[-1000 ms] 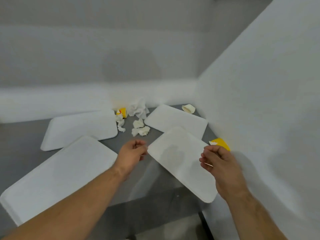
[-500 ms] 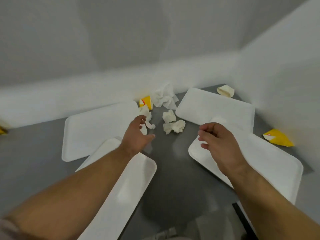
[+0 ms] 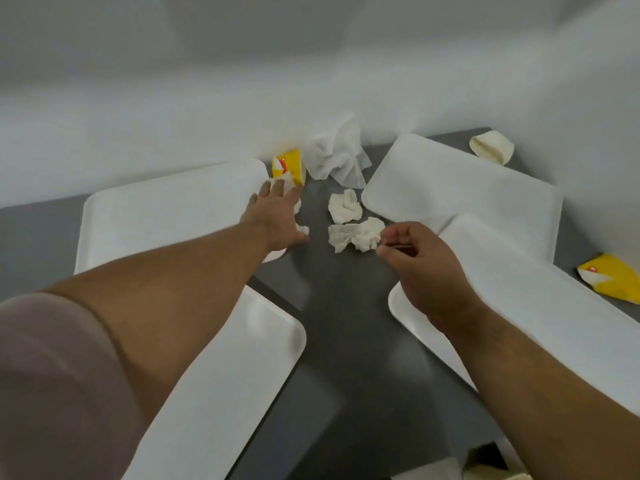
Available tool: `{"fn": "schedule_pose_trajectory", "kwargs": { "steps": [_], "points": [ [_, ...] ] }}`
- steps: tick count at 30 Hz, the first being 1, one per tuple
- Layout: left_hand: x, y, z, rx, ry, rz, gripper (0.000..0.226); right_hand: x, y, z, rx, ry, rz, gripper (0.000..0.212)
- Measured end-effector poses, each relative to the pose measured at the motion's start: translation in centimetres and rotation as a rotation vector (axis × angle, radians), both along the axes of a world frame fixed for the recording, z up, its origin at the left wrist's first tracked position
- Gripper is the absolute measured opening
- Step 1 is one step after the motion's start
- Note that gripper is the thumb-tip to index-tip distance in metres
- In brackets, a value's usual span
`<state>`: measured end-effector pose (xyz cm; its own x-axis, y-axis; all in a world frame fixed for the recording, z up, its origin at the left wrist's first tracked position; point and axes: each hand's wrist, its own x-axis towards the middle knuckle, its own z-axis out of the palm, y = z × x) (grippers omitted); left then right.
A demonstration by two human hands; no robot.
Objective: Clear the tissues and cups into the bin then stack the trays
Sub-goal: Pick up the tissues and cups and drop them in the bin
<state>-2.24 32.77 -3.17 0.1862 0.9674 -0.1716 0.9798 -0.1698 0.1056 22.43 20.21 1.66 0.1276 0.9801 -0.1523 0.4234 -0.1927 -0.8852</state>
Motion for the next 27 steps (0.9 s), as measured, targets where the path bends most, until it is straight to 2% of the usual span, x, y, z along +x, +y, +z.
{"fn": "schedule_pose_trajectory", "kwargs": {
  "steps": [3, 6, 8, 10, 14, 17, 20, 23, 27],
  "points": [
    [-0.1, 1.3, -1.2, -0.045, 0.101, -0.063, 0.092, 0.6, 2.4, -0.9, 0.002, -0.082, 0.069, 0.026],
    [-0.1, 1.8, -1.6, -0.054, 0.151, -0.149, 0.065, 0.9, 5.4, -1.8, 0.047, -0.228, 0.131, 0.038],
    [0.1, 1.8, -1.7, -0.029, 0.151, -0.220, 0.049, 0.9, 7.5, -2.3, 0.096, -0.331, 0.169, 0.047],
    [0.3, 1.6, -1.8, 0.006, 0.076, -0.271, 0.039, 0.5, 9.7, -2.7, 0.136, -0.443, 0.238, 0.054],
    [0.4, 0.7, -2.3, 0.072, -0.017, -0.320, 0.037, -1.0, 13.6, -3.5, 0.168, -0.567, 0.397, 0.067],
    [0.1, -0.6, -2.4, 0.108, -0.155, -0.240, 0.037, -2.4, 16.1, -4.3, 0.104, -0.741, 0.504, 0.082],
    [-0.1, -2.0, -2.1, 0.137, -0.267, -0.136, 0.050, -3.6, 17.9, -5.6, 0.008, -0.899, 0.555, 0.101],
    [-0.8, -3.1, -1.6, 0.245, -0.322, -0.123, 0.037, -3.8, 18.4, -7.4, -0.030, -1.013, 0.597, 0.113],
    [-1.6, -3.6, -1.3, 0.346, -0.350, -0.109, 0.035, -3.8, 17.1, -8.9, 0.155, -1.088, 0.661, 0.112]
  ]
}}
